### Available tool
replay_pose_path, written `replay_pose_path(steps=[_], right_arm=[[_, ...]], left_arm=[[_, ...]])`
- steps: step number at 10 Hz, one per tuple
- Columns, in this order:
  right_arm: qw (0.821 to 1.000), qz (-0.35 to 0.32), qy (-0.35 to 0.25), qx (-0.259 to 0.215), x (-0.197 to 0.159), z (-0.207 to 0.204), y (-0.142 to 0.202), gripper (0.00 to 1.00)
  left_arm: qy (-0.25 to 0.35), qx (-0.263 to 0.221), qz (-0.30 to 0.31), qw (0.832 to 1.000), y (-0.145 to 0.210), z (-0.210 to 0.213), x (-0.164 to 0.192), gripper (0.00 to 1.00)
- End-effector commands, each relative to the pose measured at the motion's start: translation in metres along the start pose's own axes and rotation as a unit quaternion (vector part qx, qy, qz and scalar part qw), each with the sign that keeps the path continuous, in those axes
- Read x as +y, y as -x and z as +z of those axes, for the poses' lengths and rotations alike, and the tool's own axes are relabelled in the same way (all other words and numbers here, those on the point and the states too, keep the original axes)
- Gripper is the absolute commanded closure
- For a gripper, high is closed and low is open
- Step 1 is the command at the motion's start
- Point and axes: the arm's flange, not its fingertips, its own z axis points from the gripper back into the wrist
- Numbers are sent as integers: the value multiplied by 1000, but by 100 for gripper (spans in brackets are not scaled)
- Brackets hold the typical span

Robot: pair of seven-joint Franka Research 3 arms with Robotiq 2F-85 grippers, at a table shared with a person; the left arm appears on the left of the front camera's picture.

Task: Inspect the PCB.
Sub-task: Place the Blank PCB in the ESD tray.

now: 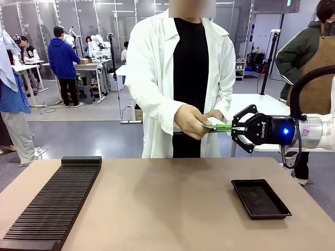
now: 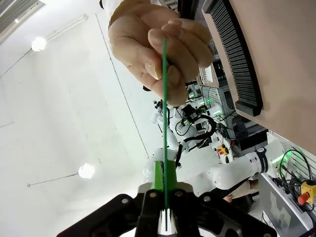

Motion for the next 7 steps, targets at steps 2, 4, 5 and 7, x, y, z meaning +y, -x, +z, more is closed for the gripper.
replay_pose_path(steps=[2, 4, 5, 7], right_arm=[[1000, 3, 1, -3, 2, 0, 0, 100], [1000, 3, 1, -3, 2, 0, 0, 100], [1000, 3, 1, -3, 2, 0, 0, 100], [1000, 3, 1, -3, 2, 0, 0, 100]], left_arm=[[-3, 6, 6, 1000, 3, -1, -6, 0], [-3, 6, 6, 1000, 3, -1, -6, 0], [-3, 6, 6, 1000, 3, -1, -6, 0], [-3, 6, 6, 1000, 3, -1, -6, 0]])
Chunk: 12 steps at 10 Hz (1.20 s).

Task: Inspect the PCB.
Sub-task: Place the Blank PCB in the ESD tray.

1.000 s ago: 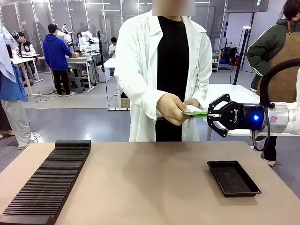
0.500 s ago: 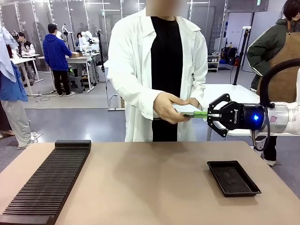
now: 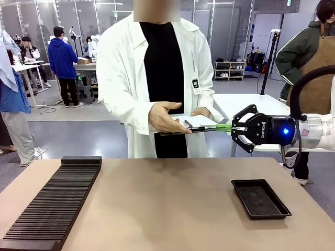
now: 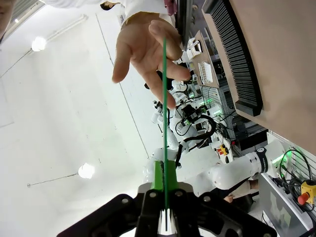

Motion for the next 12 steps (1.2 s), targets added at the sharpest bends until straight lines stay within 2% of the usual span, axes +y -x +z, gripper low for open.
replay_pose_path(steps=[1, 8, 9, 10, 12], right_arm=[[1000, 3, 1, -3, 2, 0, 0, 100], [1000, 3, 1, -3, 2, 0, 0, 100], [1000, 0, 0, 0, 0, 0, 0, 97], [998, 64, 25, -2, 5, 7, 6, 97], [993, 90, 75, 9, -1, 34, 18, 97]], left_arm=[[-3, 6, 6, 1000, 3, -1, -6, 0], [-3, 6, 6, 1000, 3, -1, -6, 0], [-3, 6, 6, 1000, 3, -1, -6, 0], [-3, 6, 6, 1000, 3, -1, -6, 0], [-3, 6, 6, 1000, 3, -1, -6, 0]])
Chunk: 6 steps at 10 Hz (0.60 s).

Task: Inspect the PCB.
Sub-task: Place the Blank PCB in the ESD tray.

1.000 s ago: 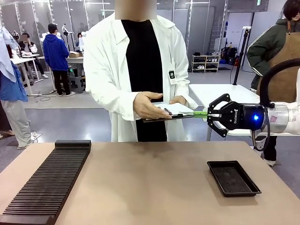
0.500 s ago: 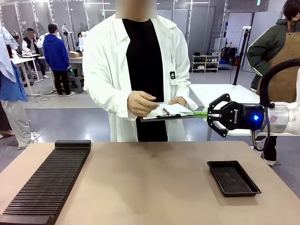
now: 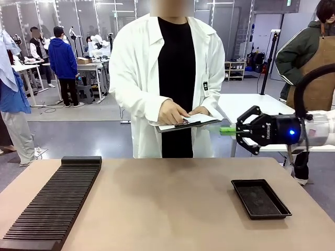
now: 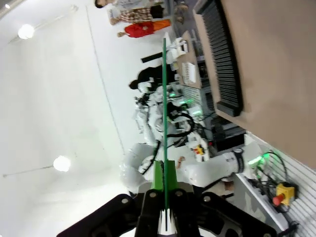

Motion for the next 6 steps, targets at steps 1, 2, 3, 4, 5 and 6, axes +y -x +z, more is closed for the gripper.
replay_pose_path(steps=[1, 2, 3, 4, 5, 6], right_arm=[[997, 49, 56, 5, -16, 34, 7, 97], [994, 64, 90, 1, -30, 47, 2, 97], [992, 75, 106, 4, -42, 55, -3, 97], [988, 92, 127, 4, -56, 63, -9, 97], [983, 105, 152, -4, -70, 70, -18, 97], [982, 104, 157, 3, -85, 77, -28, 97]], left_arm=[[-3, 6, 6, 1000, 3, -1, -6, 0], [-3, 6, 6, 1000, 3, -1, -6, 0], [-3, 6, 6, 1000, 3, -1, -6, 0], [-3, 6, 6, 1000, 3, -1, -6, 0], [-3, 6, 6, 1000, 3, -1, -6, 0], [-3, 6, 6, 1000, 3, -1, -6, 0]])
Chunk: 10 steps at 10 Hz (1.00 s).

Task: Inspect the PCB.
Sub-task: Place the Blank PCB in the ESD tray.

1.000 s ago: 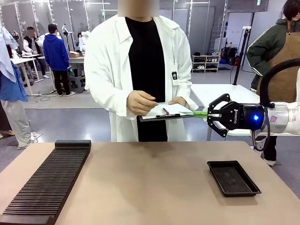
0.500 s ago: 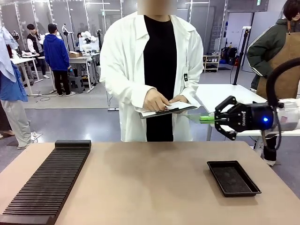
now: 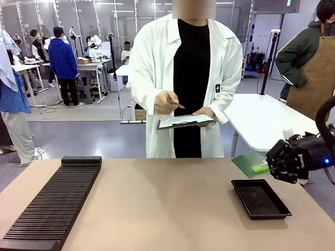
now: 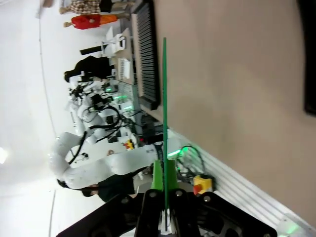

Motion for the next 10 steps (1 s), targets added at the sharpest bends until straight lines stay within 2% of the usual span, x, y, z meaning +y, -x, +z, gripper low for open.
replay_pose_path(steps=[1, 2, 5, 10], right_arm=[[999, 27, 29, -18, -30, -1, -21, 97], [999, 26, 38, -11, -43, -3, -29, 97], [993, 50, 90, -49, -77, 0, -50, 97], [985, 48, 143, -87, -103, -12, -68, 97]], left_arm=[[-3, 6, 6, 1000, 3, -1, -6, 0], [-3, 6, 6, 1000, 3, -1, -6, 0], [-3, 6, 6, 1000, 3, -1, -6, 0], [-3, 6, 6, 1000, 3, -1, -6, 0]])
